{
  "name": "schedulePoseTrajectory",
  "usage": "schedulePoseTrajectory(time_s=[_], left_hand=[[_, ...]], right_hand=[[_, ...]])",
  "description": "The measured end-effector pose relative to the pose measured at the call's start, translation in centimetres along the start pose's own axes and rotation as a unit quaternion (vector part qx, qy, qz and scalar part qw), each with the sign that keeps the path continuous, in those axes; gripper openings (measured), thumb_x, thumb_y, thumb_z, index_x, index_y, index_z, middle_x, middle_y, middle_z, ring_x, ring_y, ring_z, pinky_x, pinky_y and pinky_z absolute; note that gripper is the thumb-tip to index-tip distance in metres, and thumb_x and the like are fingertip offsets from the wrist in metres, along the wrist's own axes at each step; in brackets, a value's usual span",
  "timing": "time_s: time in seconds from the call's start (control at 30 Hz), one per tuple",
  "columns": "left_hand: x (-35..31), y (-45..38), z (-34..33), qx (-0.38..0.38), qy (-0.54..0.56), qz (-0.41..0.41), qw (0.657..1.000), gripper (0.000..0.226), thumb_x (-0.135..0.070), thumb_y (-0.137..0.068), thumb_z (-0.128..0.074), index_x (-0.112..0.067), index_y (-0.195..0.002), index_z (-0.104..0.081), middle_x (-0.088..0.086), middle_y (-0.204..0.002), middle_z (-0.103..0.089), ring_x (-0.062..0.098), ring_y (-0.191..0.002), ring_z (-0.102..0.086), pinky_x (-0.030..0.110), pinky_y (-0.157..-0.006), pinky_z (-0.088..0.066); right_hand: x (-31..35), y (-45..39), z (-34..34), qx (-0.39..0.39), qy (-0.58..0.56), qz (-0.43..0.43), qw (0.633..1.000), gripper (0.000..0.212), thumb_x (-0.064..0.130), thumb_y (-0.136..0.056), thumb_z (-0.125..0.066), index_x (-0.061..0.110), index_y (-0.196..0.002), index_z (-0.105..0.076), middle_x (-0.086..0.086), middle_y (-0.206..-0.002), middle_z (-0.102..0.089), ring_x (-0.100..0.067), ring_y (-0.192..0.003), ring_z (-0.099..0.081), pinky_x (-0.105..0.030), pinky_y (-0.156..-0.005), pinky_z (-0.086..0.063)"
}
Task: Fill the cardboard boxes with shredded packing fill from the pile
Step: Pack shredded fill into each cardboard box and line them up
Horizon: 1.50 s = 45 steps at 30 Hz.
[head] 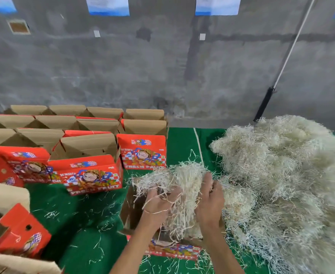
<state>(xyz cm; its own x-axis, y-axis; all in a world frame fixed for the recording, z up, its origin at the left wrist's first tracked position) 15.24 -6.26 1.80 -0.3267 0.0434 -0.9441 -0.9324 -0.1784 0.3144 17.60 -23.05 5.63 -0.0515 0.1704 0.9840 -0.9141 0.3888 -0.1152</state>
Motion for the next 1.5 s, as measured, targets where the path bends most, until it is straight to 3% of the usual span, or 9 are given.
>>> schedulePoseTrajectory(time_s=[0.3,0.43,0.6,0.73,0.9,1.0,1.13,1.27,1.5], left_hand=[[-4.0,-0.2,2.9,-0.074,0.088,-0.096,0.989,0.082,-0.072,-0.07,-0.073,0.001,-0.105,-0.063,0.021,-0.093,-0.071,0.021,-0.085,-0.073,0.029,-0.072,-0.06],[-0.5,-0.3,-1.2,-0.012,0.188,-0.017,0.982,0.053,-0.051,-0.104,-0.036,-0.018,-0.146,-0.042,0.003,-0.142,-0.052,0.021,-0.124,-0.054,0.038,-0.104,-0.043],[1.4,-2.0,5.9,-0.187,0.118,-0.006,0.975,0.022,-0.045,-0.096,-0.053,-0.029,-0.081,-0.059,-0.004,-0.057,-0.057,0.008,-0.045,-0.049,0.026,-0.048,-0.045],[-0.2,-3.0,7.7,-0.188,0.083,-0.052,0.977,0.025,-0.02,-0.104,-0.048,-0.019,-0.127,-0.057,0.002,-0.107,-0.069,-0.007,-0.059,-0.042,0.007,-0.053,-0.038],[-0.4,-0.7,1.5,-0.116,-0.098,-0.117,0.981,0.044,-0.057,-0.1,-0.043,-0.019,-0.119,-0.056,0.002,-0.115,-0.062,0.014,-0.101,-0.06,0.025,-0.09,-0.051],[-1.2,-1.4,5.1,-0.113,-0.132,-0.15,0.973,0.061,-0.087,-0.079,-0.043,-0.028,-0.063,-0.042,-0.012,-0.053,-0.043,0.01,-0.045,-0.04,0.027,-0.051,-0.041],[-0.1,-3.7,8.7,-0.188,-0.025,-0.112,0.975,0.053,-0.078,-0.08,-0.056,-0.026,-0.073,-0.047,-0.017,-0.067,-0.053,0.002,-0.059,-0.053,0.039,-0.088,-0.045],[4.9,-4.0,2.9,0.069,-0.225,0.058,0.97,0.039,-0.048,-0.1,-0.043,-0.027,-0.131,-0.056,-0.007,-0.112,-0.061,0.004,-0.095,-0.06,0.022,-0.086,-0.054],[9.9,-4.0,6.7,0.042,-0.26,0.115,0.958,0.07,-0.033,-0.096,-0.061,-0.017,-0.154,-0.026,-0.01,-0.127,-0.052,0.001,-0.093,-0.055,0.015,-0.076,-0.051]], right_hand=[[0.2,-3.1,2.8,-0.032,-0.127,-0.072,0.989,0.054,0.061,-0.097,-0.042,0.013,-0.072,-0.05,0.006,-0.048,-0.039,-0.014,-0.044,-0.032,-0.023,-0.036,-0.031],[0.0,0.5,-2.3,0.074,-0.1,-0.091,0.988,0.045,0.053,-0.103,-0.039,0.024,-0.132,-0.059,0.011,-0.114,-0.06,-0.008,-0.104,-0.056,-0.044,-0.09,-0.056],[-1.3,-1.1,1.6,0.027,-0.103,-0.122,0.987,0.066,0.076,-0.082,-0.054,0.011,-0.072,-0.053,0.009,-0.057,-0.051,-0.006,-0.047,-0.045,-0.043,-0.055,-0.055],[-2.1,-1.6,0.7,0.031,-0.128,-0.15,0.98,0.059,0.062,-0.1,-0.035,0.02,-0.136,-0.054,-0.007,-0.15,-0.048,-0.024,-0.128,-0.056,-0.041,-0.097,-0.049],[0.4,1.7,-6.1,0.202,-0.009,-0.022,0.979,0.059,0.071,-0.092,-0.04,0.025,-0.059,-0.056,0.001,-0.052,-0.053,-0.018,-0.047,-0.049,-0.031,-0.05,-0.049],[-2.4,-0.6,-2.4,0.125,-0.044,-0.078,0.988,0.055,0.071,-0.081,-0.05,0.026,-0.05,-0.045,0.009,-0.045,-0.034,-0.011,-0.042,-0.026,-0.023,-0.039,-0.028],[-5.0,-0.6,-0.8,0.028,-0.095,-0.134,0.986,0.058,0.076,-0.083,-0.049,0.026,-0.053,-0.044,0.003,-0.049,-0.036,-0.01,-0.042,-0.029,-0.036,-0.04,-0.038],[-7.6,2.2,-5.7,0.304,0.077,-0.193,0.93,0.078,0.063,-0.092,-0.055,0.014,-0.15,-0.036,-0.007,-0.117,-0.065,-0.021,-0.1,-0.066,-0.036,-0.085,-0.057],[-10.9,1.6,-3.9,0.325,0.306,-0.22,0.867,0.068,0.042,-0.1,-0.054,0.001,-0.15,-0.033,-0.013,-0.128,-0.064,-0.022,-0.117,-0.065,-0.032,-0.093,-0.053]])
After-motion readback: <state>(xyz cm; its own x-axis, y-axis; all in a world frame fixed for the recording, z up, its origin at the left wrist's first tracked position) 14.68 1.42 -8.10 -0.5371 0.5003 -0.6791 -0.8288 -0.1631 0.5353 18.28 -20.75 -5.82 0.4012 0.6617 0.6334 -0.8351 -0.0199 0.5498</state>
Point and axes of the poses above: each hand's wrist, its own y-axis away from the middle knuckle, its own z-axis out of the back of the hand, x = y × z, the point moved 6 cm from there along -y, towards the middle knuckle
